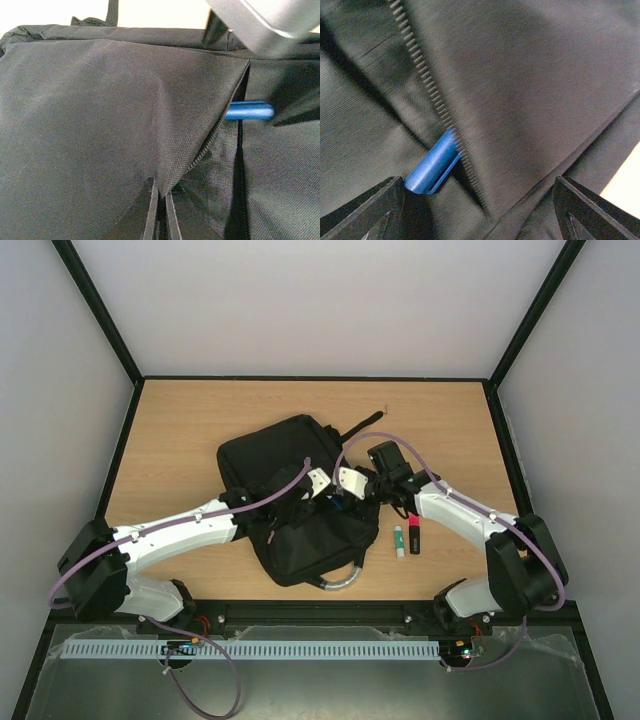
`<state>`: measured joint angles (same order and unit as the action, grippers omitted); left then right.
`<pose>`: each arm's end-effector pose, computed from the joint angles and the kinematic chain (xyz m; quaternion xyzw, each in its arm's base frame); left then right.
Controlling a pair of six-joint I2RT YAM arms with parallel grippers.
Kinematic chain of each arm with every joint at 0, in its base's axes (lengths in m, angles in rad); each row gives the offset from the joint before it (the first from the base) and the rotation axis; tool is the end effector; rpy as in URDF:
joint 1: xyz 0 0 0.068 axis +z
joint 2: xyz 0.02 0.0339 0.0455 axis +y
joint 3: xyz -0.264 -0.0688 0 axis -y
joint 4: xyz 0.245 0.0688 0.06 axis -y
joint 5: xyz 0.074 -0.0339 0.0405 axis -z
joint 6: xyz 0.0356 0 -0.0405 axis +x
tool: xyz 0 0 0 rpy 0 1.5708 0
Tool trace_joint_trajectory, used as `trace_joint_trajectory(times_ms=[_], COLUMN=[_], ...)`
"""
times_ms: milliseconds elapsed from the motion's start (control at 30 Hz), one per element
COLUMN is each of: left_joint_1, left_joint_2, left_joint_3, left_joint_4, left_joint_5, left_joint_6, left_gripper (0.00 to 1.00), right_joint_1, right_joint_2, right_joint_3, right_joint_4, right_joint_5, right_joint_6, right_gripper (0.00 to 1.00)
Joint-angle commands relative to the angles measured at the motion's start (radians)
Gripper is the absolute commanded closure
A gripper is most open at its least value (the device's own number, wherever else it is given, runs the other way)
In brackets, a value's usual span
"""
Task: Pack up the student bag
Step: Place the stationery in the student bag.
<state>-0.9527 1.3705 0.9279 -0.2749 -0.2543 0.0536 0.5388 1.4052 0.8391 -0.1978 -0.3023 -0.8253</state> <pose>0.1790 -0.2363 0.2502 0.3894 0.8164 -0.0744 0.4199 0.2464 0.1597 0.2184 -0.6191 0.6686 0.0817 0.4039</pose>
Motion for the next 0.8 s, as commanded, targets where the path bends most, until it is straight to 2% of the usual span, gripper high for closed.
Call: trace_joint_trajectory(times_ms=[0, 433, 567, 767], left_joint_1=[-0.011, -0.011, -0.01, -0.011], left_joint_2=[-0.034, -0.042, -0.041, -0.04], left_joint_3=[0.006, 0.006, 0.006, 0.006], left_joint_4=[0.051, 0.051, 0.049, 0.048], left_joint_5=[0.021, 0.016, 0.011, -0.003], left_joint_6=[0.002, 0.003, 0.002, 0.001], left_gripper=[0.98, 0.98, 0.98, 0.98], right_joint_1=[0.004, 0.004, 0.004, 0.003], right_joint_2=[0.041, 0.063, 0.055, -0.04], right_joint_3=[0.024, -0.028, -0.023, -0.021], right_joint_4=[0.17, 0.354, 0.316, 0.174], right_joint_5=[0.015, 0.146, 0.127, -0.022], right_joint_6=[0.127, 0.281, 0.294, 0.256], right_gripper=[0.19, 0.16, 0.11, 0.03])
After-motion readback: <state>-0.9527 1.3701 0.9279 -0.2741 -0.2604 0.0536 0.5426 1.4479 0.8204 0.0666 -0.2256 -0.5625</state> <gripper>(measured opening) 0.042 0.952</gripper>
